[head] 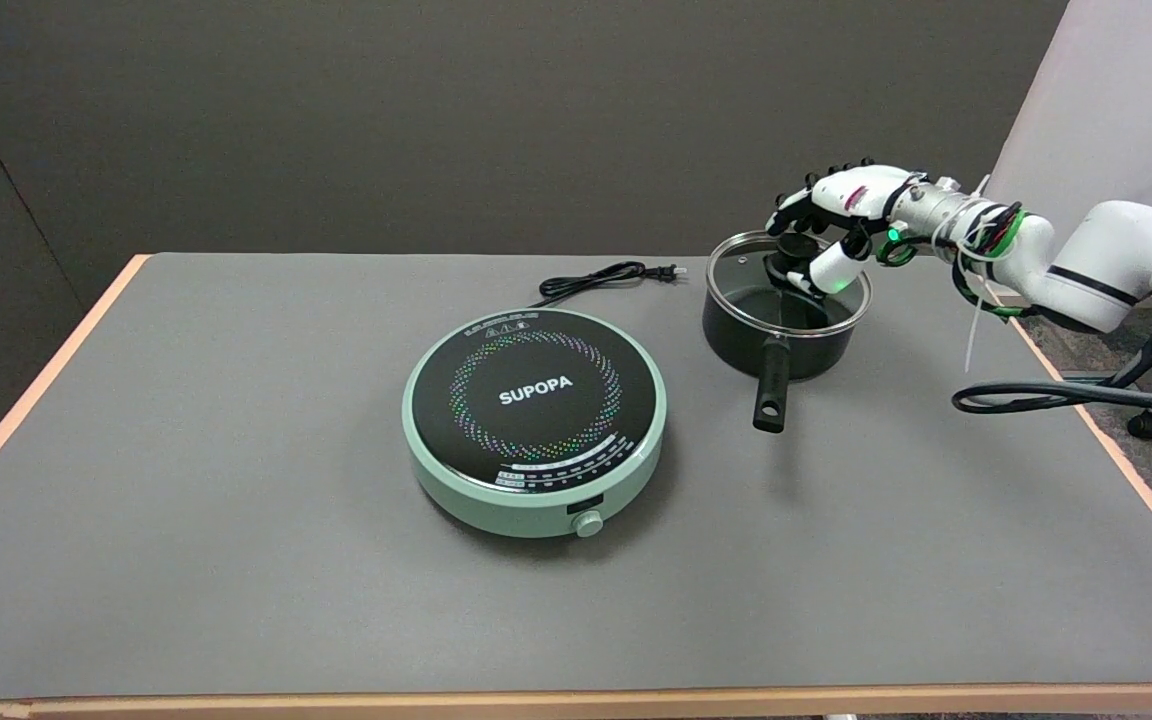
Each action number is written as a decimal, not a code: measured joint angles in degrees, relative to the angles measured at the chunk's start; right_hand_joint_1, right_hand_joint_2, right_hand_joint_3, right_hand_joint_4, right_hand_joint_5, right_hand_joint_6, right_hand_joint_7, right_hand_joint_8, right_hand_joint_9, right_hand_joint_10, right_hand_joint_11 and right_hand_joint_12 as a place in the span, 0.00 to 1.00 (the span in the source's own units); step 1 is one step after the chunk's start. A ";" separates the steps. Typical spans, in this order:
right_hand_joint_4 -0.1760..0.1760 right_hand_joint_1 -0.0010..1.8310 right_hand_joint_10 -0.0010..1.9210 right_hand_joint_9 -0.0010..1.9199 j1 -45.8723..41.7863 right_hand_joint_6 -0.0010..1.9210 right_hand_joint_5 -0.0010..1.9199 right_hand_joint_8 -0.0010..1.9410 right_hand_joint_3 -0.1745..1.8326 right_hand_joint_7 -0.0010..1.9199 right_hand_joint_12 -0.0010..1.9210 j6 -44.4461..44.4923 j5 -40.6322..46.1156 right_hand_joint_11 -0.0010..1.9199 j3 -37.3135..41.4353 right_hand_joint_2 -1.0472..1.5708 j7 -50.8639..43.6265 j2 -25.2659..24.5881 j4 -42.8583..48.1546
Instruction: Pick up the pot lid.
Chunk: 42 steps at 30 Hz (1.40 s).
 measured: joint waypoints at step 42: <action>1.00 0.49 0.58 0.39 0.38 0.74 0.37 0.55 0.23 0.41 0.44 -1.04 -0.11 0.27 -1.02 0.83 0.07 -0.51 0.72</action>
